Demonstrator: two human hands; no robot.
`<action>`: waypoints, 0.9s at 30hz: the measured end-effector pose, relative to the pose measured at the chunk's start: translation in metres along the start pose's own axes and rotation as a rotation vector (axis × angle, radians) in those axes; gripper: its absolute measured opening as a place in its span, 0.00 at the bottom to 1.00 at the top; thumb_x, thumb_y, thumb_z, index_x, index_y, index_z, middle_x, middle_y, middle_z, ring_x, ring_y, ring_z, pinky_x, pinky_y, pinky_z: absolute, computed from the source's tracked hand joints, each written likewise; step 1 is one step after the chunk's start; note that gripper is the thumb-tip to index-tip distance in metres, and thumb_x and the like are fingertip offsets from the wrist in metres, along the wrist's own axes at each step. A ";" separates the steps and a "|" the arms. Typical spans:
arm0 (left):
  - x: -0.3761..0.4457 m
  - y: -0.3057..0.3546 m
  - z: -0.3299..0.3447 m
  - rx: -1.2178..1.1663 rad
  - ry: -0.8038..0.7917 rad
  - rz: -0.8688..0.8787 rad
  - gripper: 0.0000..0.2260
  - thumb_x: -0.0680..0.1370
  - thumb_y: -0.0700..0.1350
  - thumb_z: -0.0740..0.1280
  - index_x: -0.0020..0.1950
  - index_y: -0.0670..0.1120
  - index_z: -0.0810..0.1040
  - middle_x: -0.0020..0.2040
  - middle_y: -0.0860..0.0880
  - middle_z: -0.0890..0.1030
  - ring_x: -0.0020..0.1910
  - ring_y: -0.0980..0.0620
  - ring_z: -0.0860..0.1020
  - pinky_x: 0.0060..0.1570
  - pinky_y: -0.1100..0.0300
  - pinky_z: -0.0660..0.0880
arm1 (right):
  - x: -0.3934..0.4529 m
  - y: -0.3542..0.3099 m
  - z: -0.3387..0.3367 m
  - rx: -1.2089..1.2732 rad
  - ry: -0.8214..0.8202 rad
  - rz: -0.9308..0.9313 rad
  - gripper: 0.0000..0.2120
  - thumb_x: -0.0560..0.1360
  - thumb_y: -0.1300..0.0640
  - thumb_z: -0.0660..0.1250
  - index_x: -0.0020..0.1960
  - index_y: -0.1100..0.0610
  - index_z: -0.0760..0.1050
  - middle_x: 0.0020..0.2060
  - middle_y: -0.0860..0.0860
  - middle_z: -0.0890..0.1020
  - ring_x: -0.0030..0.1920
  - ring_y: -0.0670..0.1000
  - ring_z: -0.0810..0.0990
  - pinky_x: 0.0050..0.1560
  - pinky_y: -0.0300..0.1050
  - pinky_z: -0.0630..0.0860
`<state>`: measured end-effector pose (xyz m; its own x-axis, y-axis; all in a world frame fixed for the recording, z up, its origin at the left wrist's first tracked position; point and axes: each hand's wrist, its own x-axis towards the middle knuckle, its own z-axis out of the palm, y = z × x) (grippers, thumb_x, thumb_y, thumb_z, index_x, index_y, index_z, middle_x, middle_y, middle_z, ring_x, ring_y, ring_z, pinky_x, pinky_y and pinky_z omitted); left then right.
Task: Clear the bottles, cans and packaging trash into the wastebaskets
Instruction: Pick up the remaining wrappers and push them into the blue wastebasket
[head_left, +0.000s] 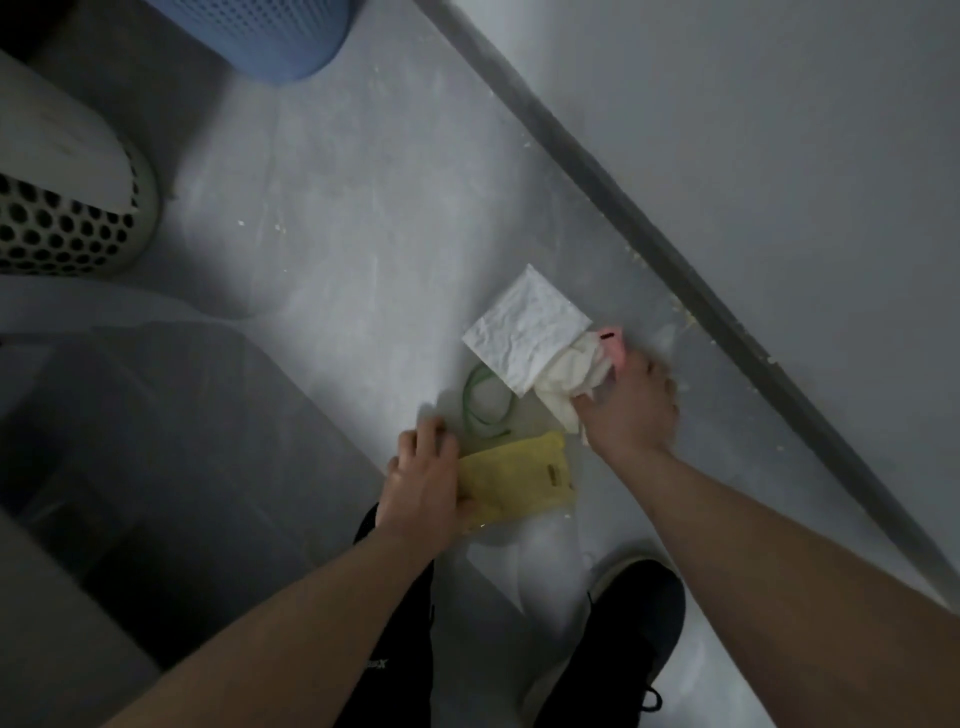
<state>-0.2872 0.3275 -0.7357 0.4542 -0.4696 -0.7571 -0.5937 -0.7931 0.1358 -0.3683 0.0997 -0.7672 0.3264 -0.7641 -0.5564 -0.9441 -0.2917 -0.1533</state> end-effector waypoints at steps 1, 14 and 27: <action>0.000 0.005 0.002 -0.083 -0.016 -0.069 0.25 0.71 0.54 0.73 0.62 0.47 0.67 0.67 0.46 0.64 0.63 0.42 0.71 0.55 0.45 0.78 | 0.000 0.002 0.000 0.047 -0.022 -0.021 0.27 0.71 0.48 0.76 0.65 0.58 0.72 0.63 0.60 0.77 0.63 0.63 0.77 0.59 0.53 0.74; -0.026 -0.026 -0.060 -0.153 -0.124 0.204 0.07 0.67 0.48 0.70 0.43 0.50 0.78 0.44 0.50 0.81 0.48 0.44 0.80 0.43 0.58 0.72 | -0.066 0.024 -0.089 0.437 0.040 -0.066 0.19 0.73 0.63 0.71 0.63 0.55 0.77 0.55 0.56 0.84 0.57 0.59 0.82 0.52 0.43 0.72; 0.054 0.031 -0.060 -0.356 0.169 -0.141 0.09 0.77 0.46 0.66 0.55 0.51 0.81 0.66 0.49 0.70 0.62 0.44 0.71 0.55 0.47 0.77 | 0.031 -0.080 -0.012 -0.054 -0.154 -0.251 0.27 0.72 0.50 0.73 0.68 0.51 0.68 0.63 0.57 0.76 0.61 0.61 0.75 0.57 0.51 0.73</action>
<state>-0.2418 0.2540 -0.7342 0.6347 -0.3803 -0.6727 -0.2649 -0.9248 0.2730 -0.2822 0.0926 -0.7628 0.5350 -0.5691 -0.6244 -0.8295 -0.4940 -0.2604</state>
